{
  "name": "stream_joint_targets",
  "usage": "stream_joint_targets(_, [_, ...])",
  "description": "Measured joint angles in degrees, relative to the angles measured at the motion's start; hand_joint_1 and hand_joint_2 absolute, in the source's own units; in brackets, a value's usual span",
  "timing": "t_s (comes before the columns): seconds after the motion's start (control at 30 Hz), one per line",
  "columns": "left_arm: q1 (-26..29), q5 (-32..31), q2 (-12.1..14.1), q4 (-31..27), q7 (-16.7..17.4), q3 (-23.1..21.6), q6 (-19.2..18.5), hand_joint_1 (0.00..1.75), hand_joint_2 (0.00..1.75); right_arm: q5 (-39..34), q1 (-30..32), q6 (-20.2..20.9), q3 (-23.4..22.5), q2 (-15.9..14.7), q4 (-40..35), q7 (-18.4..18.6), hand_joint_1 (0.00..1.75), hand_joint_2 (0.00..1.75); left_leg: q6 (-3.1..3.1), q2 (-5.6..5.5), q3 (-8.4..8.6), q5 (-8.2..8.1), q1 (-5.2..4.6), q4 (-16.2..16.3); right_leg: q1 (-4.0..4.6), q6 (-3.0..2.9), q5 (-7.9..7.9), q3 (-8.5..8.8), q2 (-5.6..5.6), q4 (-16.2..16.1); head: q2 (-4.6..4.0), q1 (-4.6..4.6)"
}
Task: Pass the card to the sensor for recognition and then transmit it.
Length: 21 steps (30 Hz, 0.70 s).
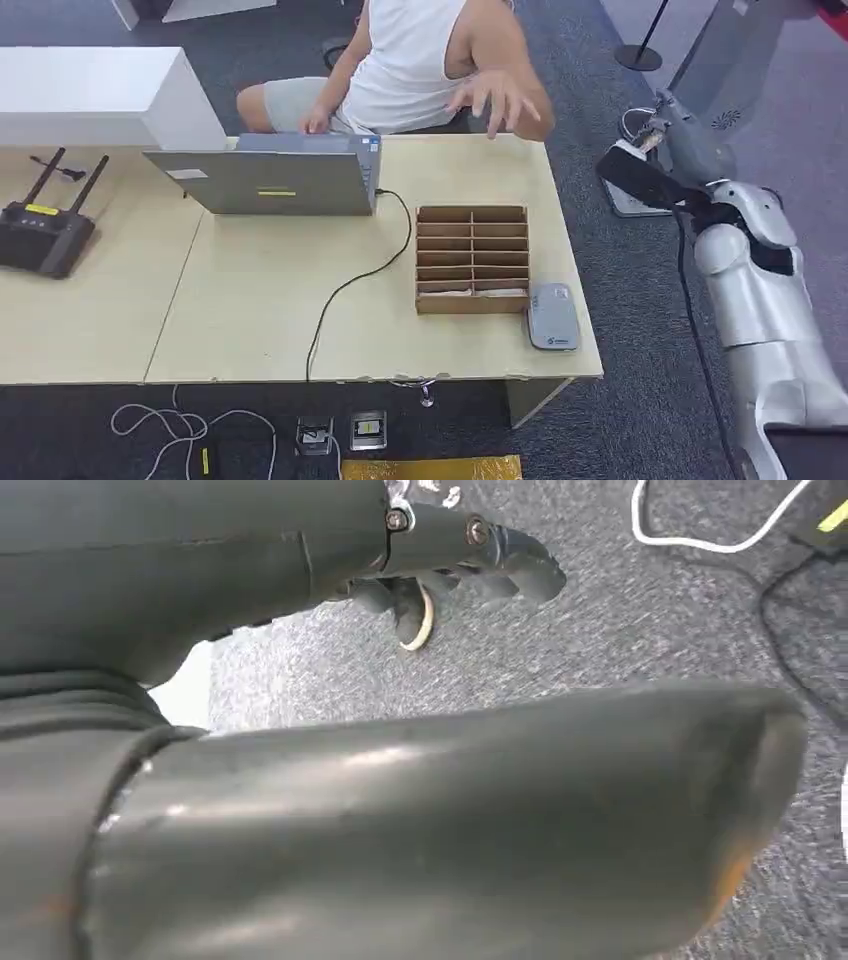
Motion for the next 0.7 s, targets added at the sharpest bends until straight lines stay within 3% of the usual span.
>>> stream_joint_targets(0.27, [-1.0, -0.5, -0.2, 0.0, 0.0, -1.4, -0.2, 0.00, 0.00, 3.4, -7.3, -5.9, 2.9, 4.8, 10.1, -1.0, 1.75, 1.75, -0.04, -0.06, -0.01, 0.03, 0.07, 0.0, 0.07, -0.01, 0.00, 0.00, -0.06, 0.0, 0.00, 0.00])
stream_joint_targets(0.7, [-1.2, -1.0, 0.1, 0.0, 0.0, -2.9, -1.2, 0.00, 0.00, 5.2, -8.8, -8.4, 6.6, 10.2, 19.0, -0.6, 1.75, 1.75, -0.06, -0.11, -0.01, 0.04, 0.07, 0.0, 0.07, -0.01, -0.01, -0.02, -0.16, 0.0, 0.00, 0.00])
